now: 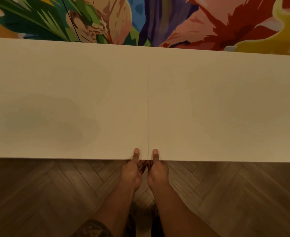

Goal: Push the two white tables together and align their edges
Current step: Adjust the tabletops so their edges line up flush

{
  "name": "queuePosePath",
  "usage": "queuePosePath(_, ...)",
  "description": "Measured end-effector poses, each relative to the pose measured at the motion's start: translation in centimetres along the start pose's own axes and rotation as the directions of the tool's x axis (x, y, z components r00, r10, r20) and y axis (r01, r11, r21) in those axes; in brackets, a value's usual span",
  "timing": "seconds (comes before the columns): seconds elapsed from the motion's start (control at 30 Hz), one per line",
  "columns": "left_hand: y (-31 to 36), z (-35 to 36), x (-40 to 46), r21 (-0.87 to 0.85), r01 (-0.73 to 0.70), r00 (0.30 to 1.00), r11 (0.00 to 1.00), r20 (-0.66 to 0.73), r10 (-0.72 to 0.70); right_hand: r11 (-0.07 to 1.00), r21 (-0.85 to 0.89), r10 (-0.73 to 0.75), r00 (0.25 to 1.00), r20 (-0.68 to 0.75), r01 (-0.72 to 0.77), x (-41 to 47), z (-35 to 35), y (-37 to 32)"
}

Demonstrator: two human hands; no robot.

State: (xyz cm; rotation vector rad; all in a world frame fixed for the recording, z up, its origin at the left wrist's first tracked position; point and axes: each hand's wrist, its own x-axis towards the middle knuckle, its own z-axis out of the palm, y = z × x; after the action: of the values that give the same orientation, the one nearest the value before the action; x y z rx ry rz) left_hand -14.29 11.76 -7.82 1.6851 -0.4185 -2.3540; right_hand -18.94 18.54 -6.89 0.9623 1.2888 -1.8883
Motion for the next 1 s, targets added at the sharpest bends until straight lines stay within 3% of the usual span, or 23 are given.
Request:
queuePosePath(0.3,-0.2,0.2,0.0,0.025,-0.002,1.000,1.000,-0.004,0.002,0.995,-0.100,0.017,0.999,-0.045,-0.022,-0.4,0.5,-0.6)
queuePosePath(0.47,-0.2,-0.1,0.5,0.017,0.012,1.000,1.000,0.019,-0.013,0.999,-0.040,0.029,1.000,0.002,-0.029,-0.1,0.5,-1.0)
queuePosePath(1.0,-0.1,0.1,0.1,0.060,-0.030,0.999,0.998,-0.010,0.030,0.993,-0.117,0.043,0.997,0.056,-0.036,-0.1,-0.6,-1.0)
